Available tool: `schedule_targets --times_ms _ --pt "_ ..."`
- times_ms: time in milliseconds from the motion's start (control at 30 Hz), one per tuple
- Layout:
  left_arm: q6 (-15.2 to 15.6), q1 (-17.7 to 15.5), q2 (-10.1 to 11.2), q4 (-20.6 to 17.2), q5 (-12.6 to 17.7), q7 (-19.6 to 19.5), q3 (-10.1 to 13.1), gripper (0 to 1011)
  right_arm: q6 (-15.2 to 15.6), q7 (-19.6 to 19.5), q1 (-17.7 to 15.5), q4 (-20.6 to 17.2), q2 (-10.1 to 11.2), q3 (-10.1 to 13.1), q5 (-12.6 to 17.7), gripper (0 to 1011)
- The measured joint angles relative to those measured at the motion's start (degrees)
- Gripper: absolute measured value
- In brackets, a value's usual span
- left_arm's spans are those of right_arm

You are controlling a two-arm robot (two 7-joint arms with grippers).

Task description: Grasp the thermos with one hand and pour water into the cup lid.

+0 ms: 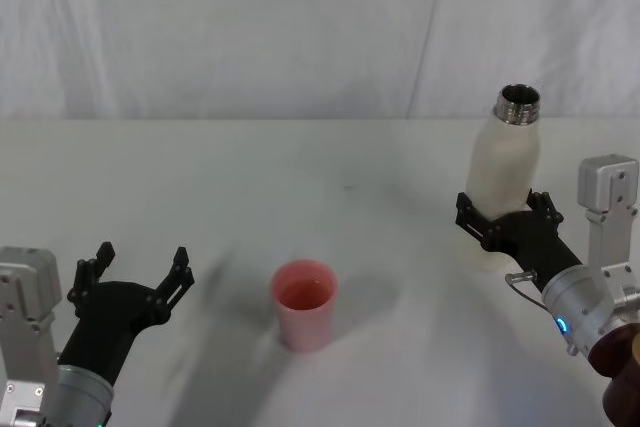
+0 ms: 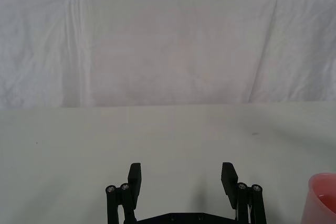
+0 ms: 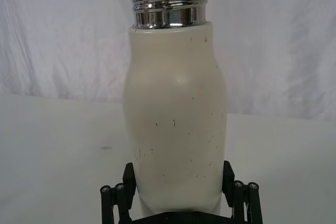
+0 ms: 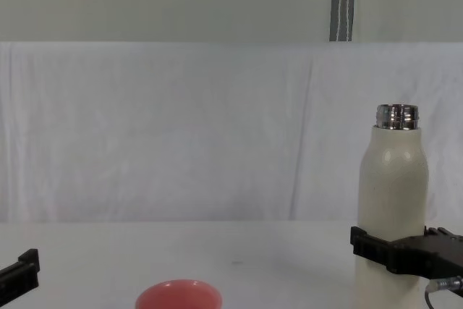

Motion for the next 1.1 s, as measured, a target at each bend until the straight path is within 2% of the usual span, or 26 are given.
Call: schedule_targets --times_ms 1100 --pt "0.0 0.0 0.0 0.0 0.0 0.0 0.0 1001 0.1 1.4 0.0 0.2 0.3 -0.6 0.9 1002"
